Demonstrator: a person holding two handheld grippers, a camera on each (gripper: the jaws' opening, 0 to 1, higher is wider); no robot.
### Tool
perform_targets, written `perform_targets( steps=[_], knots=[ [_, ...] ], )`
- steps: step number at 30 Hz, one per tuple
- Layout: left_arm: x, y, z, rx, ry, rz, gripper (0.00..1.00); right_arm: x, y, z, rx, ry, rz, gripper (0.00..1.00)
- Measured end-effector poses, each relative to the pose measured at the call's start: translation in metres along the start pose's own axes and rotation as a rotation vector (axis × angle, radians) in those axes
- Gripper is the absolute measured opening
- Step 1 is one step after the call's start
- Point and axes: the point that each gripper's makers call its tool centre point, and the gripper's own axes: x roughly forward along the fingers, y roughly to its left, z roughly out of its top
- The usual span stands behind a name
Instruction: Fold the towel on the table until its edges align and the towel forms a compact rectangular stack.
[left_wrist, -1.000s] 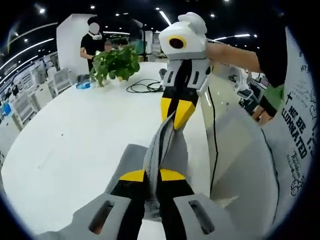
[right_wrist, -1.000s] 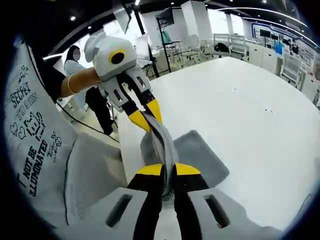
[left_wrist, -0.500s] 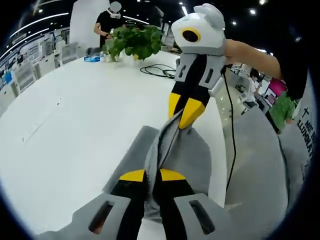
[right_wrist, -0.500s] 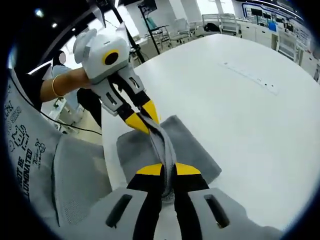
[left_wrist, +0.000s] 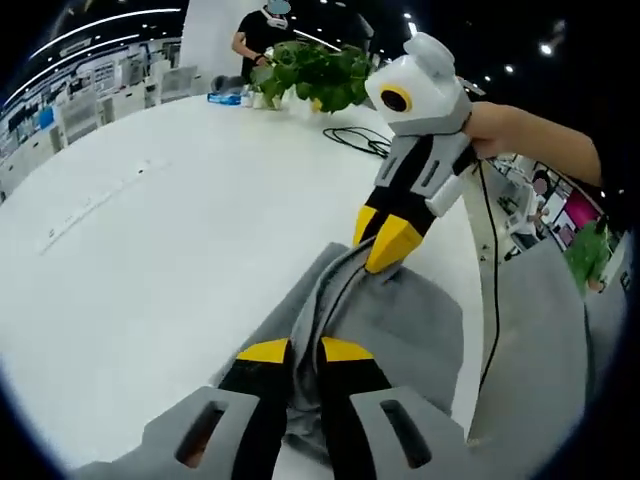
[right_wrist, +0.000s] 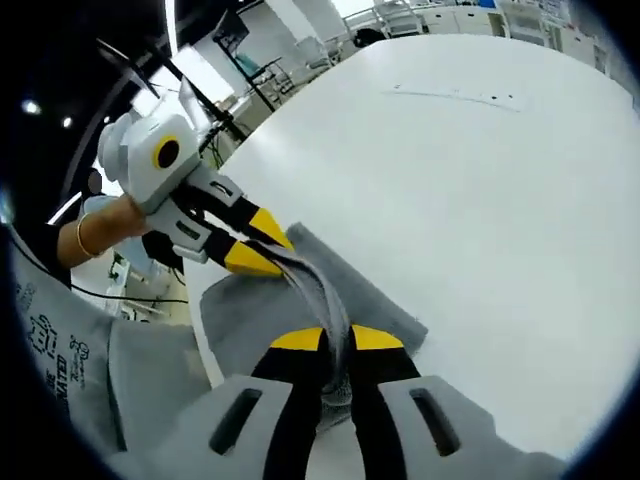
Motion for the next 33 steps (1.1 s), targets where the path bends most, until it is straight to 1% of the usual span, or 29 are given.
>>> perform_targets(
  steps=[3,8,9,10,17,19,22,24,26,28,30,32,33],
  knots=[
    [0.004,0.005,-0.002,-0.039,-0.005,0.02,0.1,0.004,-0.006,0.001,0.024,-0.02,-0.019,0.09],
    [0.012,0.008,-0.008,-0.068,0.008,0.041,0.09,0.012,-0.014,0.0,0.022,-0.03,-0.068,0.1],
    [0.012,0.009,-0.009,-0.099,0.007,0.041,0.09,0.013,-0.015,0.0,0.021,-0.031,-0.077,0.1],
    [0.012,0.01,-0.008,-0.107,0.004,0.041,0.09,0.014,-0.017,0.0,0.022,-0.033,-0.082,0.11],
    [0.014,0.017,-0.009,-0.183,-0.014,0.038,0.11,0.013,-0.021,0.005,0.045,-0.084,-0.09,0.12],
    [0.011,0.016,-0.008,-0.174,-0.023,0.028,0.14,0.01,-0.019,0.005,0.022,-0.097,-0.086,0.13],
    [0.002,0.014,-0.006,-0.137,-0.036,0.024,0.25,0.005,-0.018,0.004,0.007,-0.114,-0.083,0.16],
    [-0.005,0.011,-0.006,-0.12,-0.047,0.009,0.26,0.001,-0.018,0.004,0.018,-0.131,-0.086,0.18],
    [-0.009,0.01,-0.007,-0.116,-0.055,0.01,0.28,-0.002,-0.019,0.004,0.021,-0.144,-0.092,0.19],
    [-0.013,0.011,-0.009,-0.127,-0.057,0.022,0.3,-0.007,-0.02,0.005,0.013,-0.164,-0.108,0.21],
    [-0.019,0.019,-0.014,-0.155,-0.072,0.071,0.32,-0.012,-0.021,0.005,0.021,-0.181,-0.121,0.24],
    [-0.024,0.023,-0.015,-0.182,-0.091,0.099,0.33,-0.016,-0.023,0.005,0.036,-0.203,-0.135,0.28],
    [-0.028,0.027,-0.017,-0.21,-0.104,0.135,0.33,-0.018,-0.023,0.004,0.036,-0.205,-0.137,0.29]
  ],
)
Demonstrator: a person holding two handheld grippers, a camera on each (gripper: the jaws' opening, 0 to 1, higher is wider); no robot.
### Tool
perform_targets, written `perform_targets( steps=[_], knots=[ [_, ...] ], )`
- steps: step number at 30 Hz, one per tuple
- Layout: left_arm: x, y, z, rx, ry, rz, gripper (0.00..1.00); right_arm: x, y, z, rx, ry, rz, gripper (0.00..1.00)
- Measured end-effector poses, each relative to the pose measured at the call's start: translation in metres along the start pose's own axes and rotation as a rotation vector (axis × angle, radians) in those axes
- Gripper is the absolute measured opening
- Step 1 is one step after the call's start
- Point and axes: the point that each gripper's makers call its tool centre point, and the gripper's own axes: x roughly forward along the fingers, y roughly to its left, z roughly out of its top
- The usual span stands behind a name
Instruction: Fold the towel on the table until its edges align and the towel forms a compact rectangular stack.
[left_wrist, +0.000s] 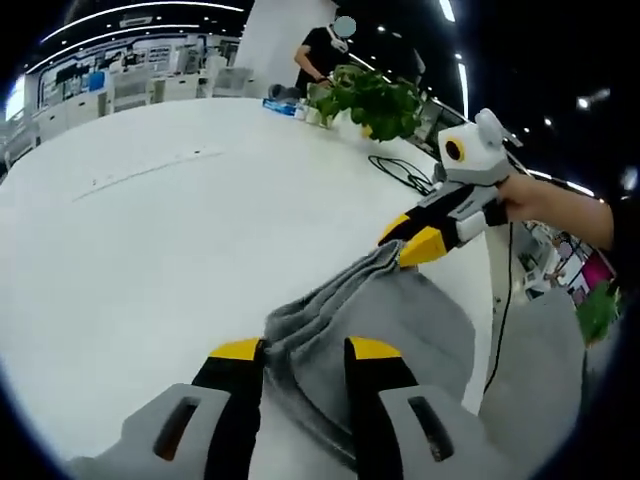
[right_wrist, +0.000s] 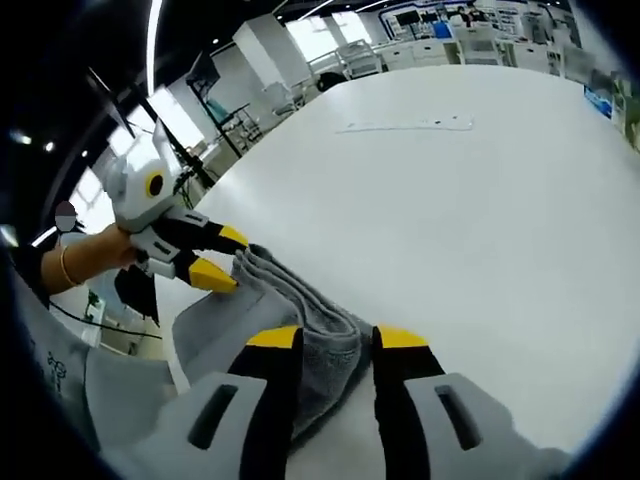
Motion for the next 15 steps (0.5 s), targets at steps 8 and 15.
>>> perform_targets(
  steps=[8,15],
  knots=[
    [-0.018,0.008,-0.009,-0.02,-0.027,0.062,0.33,-0.01,0.002,-0.012,0.008,-0.012,-0.023,0.35],
    [-0.03,-0.01,-0.015,0.022,-0.032,0.032,0.37,-0.02,0.014,-0.021,-0.003,-0.018,-0.012,0.37]
  ],
)
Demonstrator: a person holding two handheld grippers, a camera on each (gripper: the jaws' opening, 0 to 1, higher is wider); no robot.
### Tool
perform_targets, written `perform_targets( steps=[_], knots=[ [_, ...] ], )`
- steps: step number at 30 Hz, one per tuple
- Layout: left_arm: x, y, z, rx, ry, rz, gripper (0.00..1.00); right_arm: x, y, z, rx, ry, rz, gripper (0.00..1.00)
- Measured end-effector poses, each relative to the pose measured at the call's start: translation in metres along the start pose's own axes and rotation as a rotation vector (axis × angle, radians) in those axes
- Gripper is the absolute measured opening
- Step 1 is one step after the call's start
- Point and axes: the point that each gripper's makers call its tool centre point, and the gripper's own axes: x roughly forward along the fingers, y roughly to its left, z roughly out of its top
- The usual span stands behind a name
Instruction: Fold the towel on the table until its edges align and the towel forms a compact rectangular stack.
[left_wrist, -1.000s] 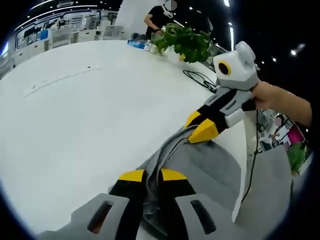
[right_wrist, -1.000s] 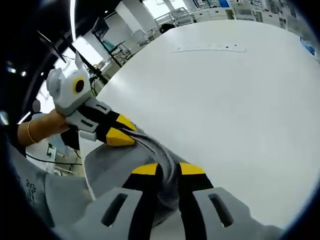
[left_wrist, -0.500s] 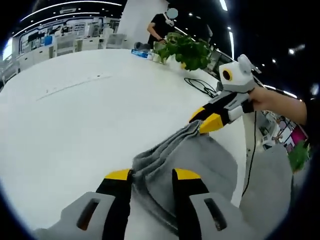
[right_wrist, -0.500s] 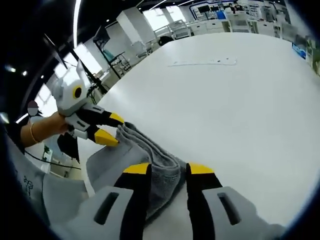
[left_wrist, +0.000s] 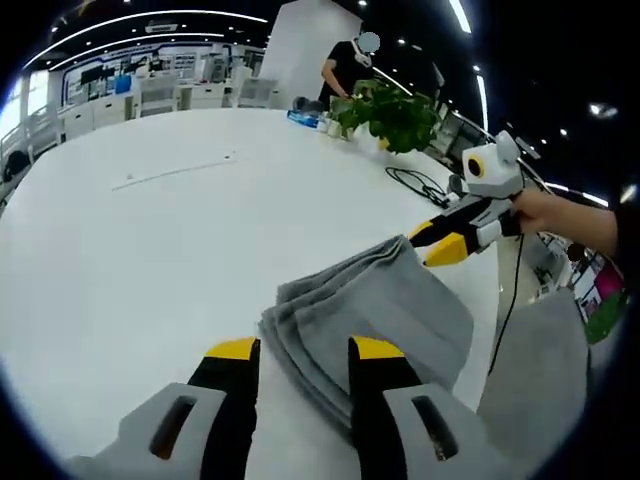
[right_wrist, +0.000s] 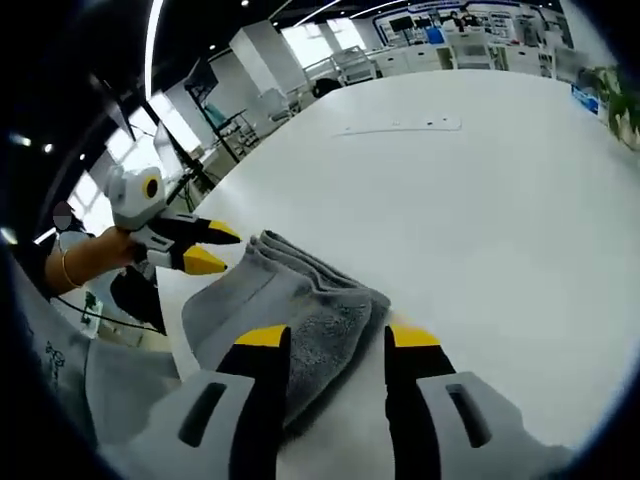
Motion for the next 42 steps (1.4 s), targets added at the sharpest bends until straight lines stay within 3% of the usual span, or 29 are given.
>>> perform_targets(
  steps=[12,20,24,29,37,40,42],
  knots=[
    [-0.02,-0.028,-0.02,0.098,0.022,-0.017,0.42,-0.017,0.021,-0.027,-0.044,0.008,0.013,0.41],
    [-0.035,-0.048,-0.021,0.169,-0.005,-0.048,0.47,-0.025,0.041,-0.036,-0.15,0.0,0.044,0.52],
    [-0.041,-0.055,-0.023,0.28,-0.022,-0.04,0.47,-0.027,0.05,-0.042,-0.219,0.02,0.047,0.55],
    [-0.04,-0.071,-0.033,0.332,-0.011,-0.075,0.48,-0.027,0.062,-0.05,-0.275,0.031,0.056,0.56],
    [-0.03,-0.076,-0.053,0.42,0.06,-0.068,0.49,-0.021,0.075,-0.068,-0.411,0.101,0.055,0.59],
    [-0.027,-0.075,-0.058,0.431,0.077,-0.056,0.49,-0.016,0.078,-0.072,-0.427,0.114,0.05,0.59],
    [-0.025,-0.075,-0.06,0.393,0.073,-0.055,0.49,-0.013,0.075,-0.075,-0.427,0.128,0.035,0.58]
  ],
)
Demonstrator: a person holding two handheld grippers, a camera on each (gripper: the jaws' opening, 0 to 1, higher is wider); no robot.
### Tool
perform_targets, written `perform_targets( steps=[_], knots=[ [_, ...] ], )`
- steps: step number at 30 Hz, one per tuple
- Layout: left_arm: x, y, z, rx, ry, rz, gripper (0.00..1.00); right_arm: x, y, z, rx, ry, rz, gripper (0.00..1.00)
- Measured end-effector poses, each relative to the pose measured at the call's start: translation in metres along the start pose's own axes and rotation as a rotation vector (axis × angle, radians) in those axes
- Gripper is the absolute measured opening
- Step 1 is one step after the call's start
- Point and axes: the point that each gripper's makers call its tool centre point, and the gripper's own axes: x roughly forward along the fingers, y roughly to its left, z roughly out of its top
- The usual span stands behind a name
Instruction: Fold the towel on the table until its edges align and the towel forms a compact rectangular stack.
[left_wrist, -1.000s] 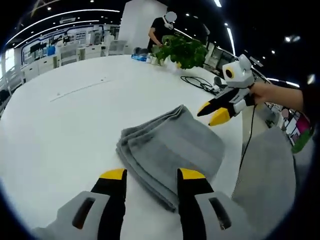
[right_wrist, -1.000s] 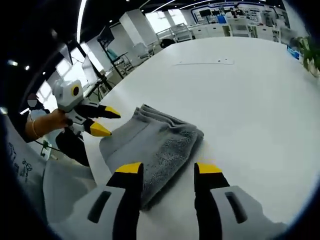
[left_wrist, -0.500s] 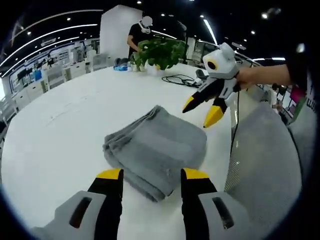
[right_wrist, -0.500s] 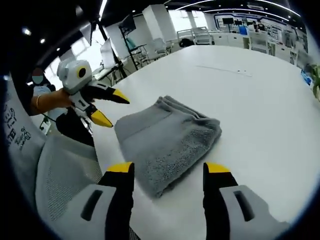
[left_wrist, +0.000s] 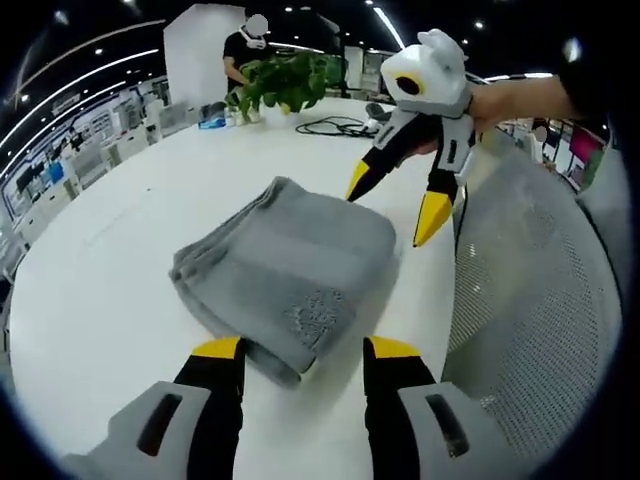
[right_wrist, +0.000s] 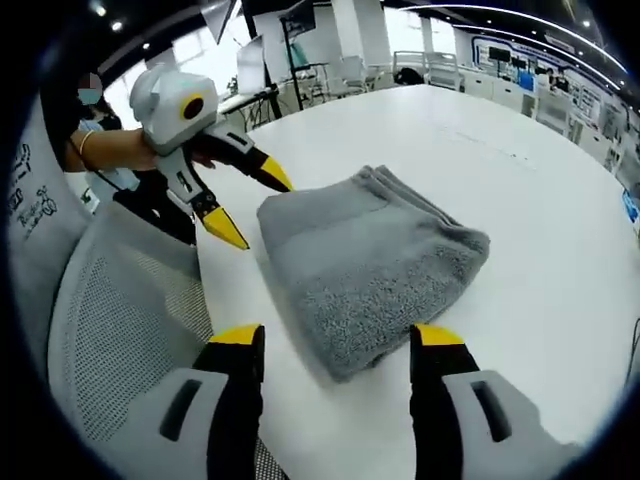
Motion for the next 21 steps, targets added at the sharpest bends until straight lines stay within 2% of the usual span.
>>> perform_targets(
  steps=[7,16,21],
  knots=[
    [0.007,-0.001,-0.004,0.007,0.014,0.018,0.48,0.01,-0.006,-0.005,-0.03,0.023,-0.045,0.56],
    [0.018,-0.001,-0.016,0.106,0.064,0.072,0.43,0.023,-0.008,-0.016,-0.065,0.073,-0.072,0.54],
    [0.019,0.004,-0.016,0.121,0.056,0.105,0.36,0.025,-0.011,-0.014,-0.043,0.058,-0.087,0.51]
  ],
)
